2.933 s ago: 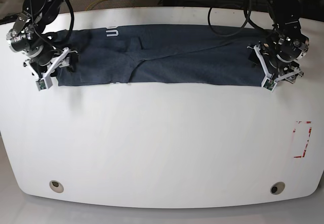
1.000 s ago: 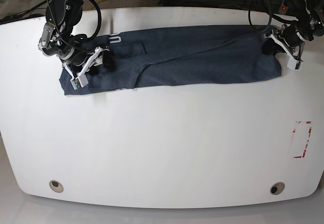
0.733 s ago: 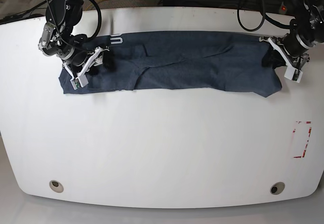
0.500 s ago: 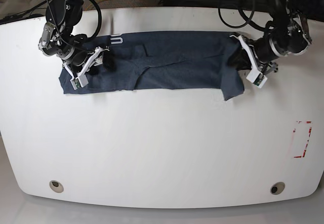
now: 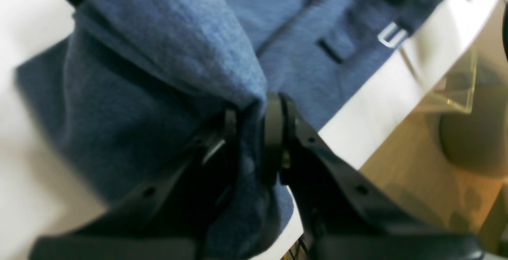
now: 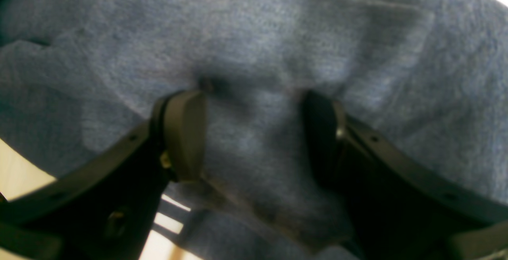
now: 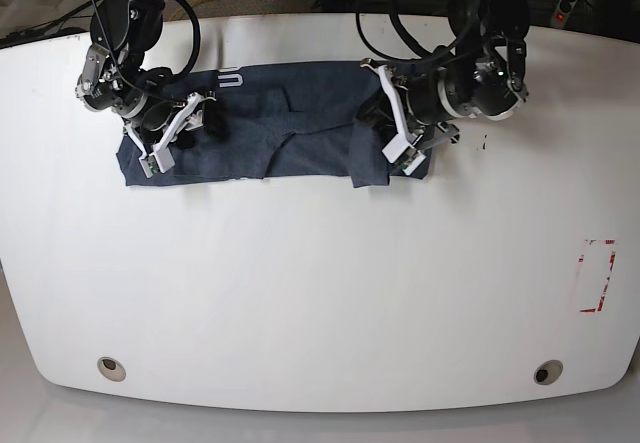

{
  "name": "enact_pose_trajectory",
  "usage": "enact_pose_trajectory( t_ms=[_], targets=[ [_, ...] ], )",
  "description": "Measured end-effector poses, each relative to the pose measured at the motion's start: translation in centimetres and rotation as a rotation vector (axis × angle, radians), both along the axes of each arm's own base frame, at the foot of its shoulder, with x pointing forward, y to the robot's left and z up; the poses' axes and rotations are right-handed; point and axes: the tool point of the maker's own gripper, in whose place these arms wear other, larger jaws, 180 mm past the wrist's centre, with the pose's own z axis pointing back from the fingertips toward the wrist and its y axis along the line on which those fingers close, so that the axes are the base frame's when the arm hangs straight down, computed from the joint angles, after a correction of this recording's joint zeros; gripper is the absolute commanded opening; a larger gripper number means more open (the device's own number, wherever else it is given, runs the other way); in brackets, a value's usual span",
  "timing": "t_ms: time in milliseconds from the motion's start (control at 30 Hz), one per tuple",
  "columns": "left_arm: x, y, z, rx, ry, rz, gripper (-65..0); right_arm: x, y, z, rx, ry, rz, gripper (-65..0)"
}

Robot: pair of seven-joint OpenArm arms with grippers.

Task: Fold the T-shirt properly
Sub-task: 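Fold the strip end with the left gripper toward the right gripper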

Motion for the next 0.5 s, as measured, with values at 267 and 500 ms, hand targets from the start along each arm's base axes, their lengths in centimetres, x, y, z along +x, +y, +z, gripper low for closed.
enact_pose_trajectory(
  t_ms=[267, 500],
  targets=[
    [1.0, -2.9, 0.5, 0.059, -0.048, -0.064, -45.4, 0.0, 0.0, 0.0, 0.0, 0.001, 0.0, -27.1],
    [0.1, -8.0, 1.9, 0.02, -0.075, -0.192, -19.4, 0.0, 0.0, 0.0, 0.003, 0.0, -0.004, -27.1]
  ],
)
